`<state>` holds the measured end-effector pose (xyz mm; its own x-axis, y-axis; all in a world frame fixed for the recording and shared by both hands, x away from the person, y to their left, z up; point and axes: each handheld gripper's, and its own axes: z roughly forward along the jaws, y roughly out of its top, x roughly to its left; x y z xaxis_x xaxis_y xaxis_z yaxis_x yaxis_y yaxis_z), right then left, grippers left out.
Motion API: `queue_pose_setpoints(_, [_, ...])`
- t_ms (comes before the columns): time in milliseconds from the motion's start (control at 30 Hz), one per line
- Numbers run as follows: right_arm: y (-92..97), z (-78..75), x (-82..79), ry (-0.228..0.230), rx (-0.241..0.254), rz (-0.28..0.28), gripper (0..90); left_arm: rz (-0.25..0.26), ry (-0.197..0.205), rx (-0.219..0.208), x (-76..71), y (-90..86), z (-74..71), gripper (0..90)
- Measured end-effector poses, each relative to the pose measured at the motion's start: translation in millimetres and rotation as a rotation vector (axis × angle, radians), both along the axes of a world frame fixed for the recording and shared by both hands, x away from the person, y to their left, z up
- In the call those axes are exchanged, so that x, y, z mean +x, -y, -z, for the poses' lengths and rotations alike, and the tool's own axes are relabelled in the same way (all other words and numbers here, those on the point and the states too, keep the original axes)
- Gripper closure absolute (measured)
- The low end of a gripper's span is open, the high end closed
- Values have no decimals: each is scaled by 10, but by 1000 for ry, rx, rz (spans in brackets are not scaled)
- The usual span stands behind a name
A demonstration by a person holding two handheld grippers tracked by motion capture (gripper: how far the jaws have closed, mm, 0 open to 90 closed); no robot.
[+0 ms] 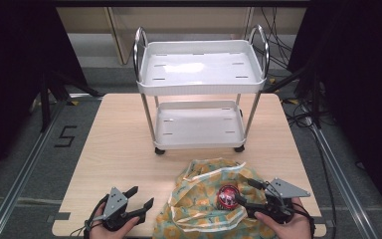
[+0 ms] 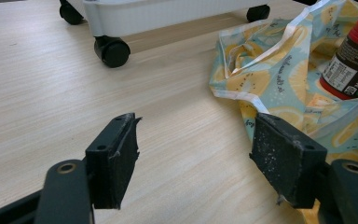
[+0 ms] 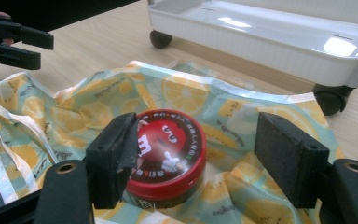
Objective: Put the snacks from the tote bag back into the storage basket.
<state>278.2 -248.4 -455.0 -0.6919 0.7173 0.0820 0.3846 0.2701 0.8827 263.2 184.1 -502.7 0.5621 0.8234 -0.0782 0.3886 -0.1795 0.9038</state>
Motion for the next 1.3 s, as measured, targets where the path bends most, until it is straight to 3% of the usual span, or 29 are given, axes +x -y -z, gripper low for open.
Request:
queue_pose_setpoints(67, [-11,7,16,-4,-1,-30,298,-10,-6,-24,-8,14,5,308])
queue_pose_setpoints(133, [-9,7,14,10,-17,-22,295,-9,0,-27,-7,15,6,307])
queue_pose_setpoints(167, [-24,11,3,-16,-35,-34,285,11,11,-1,0,-4,1,307])
queue_pose_setpoints(333, [-70,36,15,-7,-67,-49,272,-1,-3,-18,-14,26,4,306])
queue_pose_setpoints(400, [-111,50,14,-28,-74,-50,267,15,7,6,-5,14,-3,305])
queue_pose_setpoints(433, [-130,60,34,-30,-100,-71,262,16,5,5,-6,14,-1,304])
queue_pose_setpoints(533, [-166,74,50,-40,-115,-72,254,11,5,-8,-9,17,0,303])
queue_pose_setpoints(567, [-175,76,52,-40,-114,-67,251,16,4,9,-9,3,-4,304])
queue_pose_setpoints(700, [-215,76,54,-59,-107,-75,246,24,9,1,-5,2,1,304])
queue_pose_setpoints(733, [-220,76,54,-52,-115,-73,245,10,2,-29,-10,25,8,303])
queue_pose_setpoints(767, [-227,72,48,-64,-114,-77,244,10,2,-29,-9,27,8,303])
queue_pose_setpoints(933, [-263,94,56,-54,-131,-101,240,20,6,11,-9,10,-5,303])
queue_pose_setpoints(1000, [-292,111,62,-69,-144,-113,233,12,-1,-13,-11,18,5,303])
queue_pose_setpoints(1200, [-318,152,96,-78,-163,-111,223,25,6,10,-5,12,-2,303])
queue_pose_setpoints(1300, [-341,186,110,-102,-169,-112,223,30,7,1,1,18,7,303])
